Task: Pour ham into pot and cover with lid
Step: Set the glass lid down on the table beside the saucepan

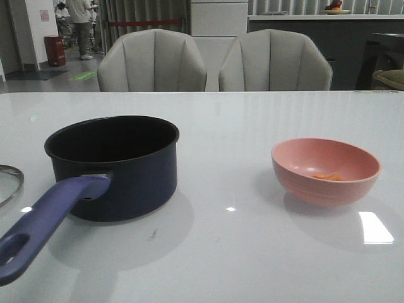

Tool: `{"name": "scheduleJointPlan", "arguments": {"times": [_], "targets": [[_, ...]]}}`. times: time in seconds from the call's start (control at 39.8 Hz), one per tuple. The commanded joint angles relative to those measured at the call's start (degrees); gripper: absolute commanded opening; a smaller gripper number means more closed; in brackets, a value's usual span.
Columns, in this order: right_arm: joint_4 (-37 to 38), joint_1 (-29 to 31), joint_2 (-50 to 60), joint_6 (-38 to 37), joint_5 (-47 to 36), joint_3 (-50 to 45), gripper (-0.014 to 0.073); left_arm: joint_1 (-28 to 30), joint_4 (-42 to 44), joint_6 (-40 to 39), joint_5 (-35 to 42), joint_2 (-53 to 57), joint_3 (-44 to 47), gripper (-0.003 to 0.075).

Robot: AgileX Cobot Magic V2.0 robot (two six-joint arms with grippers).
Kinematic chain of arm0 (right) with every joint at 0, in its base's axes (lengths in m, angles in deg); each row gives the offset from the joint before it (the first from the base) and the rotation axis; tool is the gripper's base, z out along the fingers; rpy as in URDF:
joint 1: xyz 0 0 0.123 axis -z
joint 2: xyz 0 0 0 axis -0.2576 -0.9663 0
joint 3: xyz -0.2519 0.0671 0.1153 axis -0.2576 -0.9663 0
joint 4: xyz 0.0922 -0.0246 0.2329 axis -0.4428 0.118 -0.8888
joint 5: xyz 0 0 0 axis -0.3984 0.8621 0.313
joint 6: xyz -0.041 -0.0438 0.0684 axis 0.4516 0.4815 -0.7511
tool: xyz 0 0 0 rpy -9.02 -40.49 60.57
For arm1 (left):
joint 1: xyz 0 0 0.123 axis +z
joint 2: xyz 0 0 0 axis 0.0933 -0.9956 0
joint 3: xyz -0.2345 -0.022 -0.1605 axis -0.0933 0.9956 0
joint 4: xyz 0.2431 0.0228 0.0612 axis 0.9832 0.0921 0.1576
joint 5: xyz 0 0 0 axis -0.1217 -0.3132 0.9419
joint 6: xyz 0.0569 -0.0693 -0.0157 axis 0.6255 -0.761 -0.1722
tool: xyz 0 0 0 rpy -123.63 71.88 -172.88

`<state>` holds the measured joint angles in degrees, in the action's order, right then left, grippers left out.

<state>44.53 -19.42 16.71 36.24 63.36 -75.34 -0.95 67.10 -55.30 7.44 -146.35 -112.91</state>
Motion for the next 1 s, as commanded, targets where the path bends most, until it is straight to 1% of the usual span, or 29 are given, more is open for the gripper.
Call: {"name": "scheduleJointPlan", "arguments": {"times": [0.0, 0.15, 0.25, 0.4, 0.5, 0.65, 0.78, 0.85, 0.98], "targets": [[0.98, 0.43, 1.07, 0.02, -4.36, 0.31, 0.0176, -1.58, -1.02, 1.4, 0.59, 6.86, -1.71, 0.0655], [0.98, 0.43, 1.07, 0.02, -4.36, 0.31, 0.0176, -2.45, -1.02, 1.4, 2.68, 14.69, 0.15, 0.0655], [0.98, 0.43, 1.07, 0.02, -4.36, 0.31, 0.0176, -2.45, -1.46, 1.4, 5.73, 20.89, 3.06, 0.0655], [0.98, 0.43, 1.07, 0.02, -4.36, 0.31, 0.0176, -2.45, -2.05, 1.4, 13.47, 30.84, 10.79, 0.0655], [0.98, 0.43, 1.07, 0.02, -4.36, 0.31, 0.0176, -2.45, -2.9, 1.4, 17.08, 37.28, 16.17, 0.0655], [0.98, 0.43, 1.07, 0.02, -4.36, 0.31, 0.0176, -2.45, -6.09, 1.4, 26.59, 48.63, 25.4, 0.0655], [0.98, 0.43, 1.07, 0.02, -4.36, 0.31, 0.0176, -4.68, -6.66, 1.4, 33.21, 58.76, 33.0, 0.0655], [0.98, 0.43, 1.07, 0.02, -4.36, 0.31, 0.0176, -6.76, -6.26, 1.4, 35.27, 64.86, 36.89, 0.0655], [0.98, 0.43, 1.07, 0.02, -4.36, 0.31, 0.0176, -8.71, -6.02, 1.4, 34.79, 74.26, 41.8, 0.0655]]}}
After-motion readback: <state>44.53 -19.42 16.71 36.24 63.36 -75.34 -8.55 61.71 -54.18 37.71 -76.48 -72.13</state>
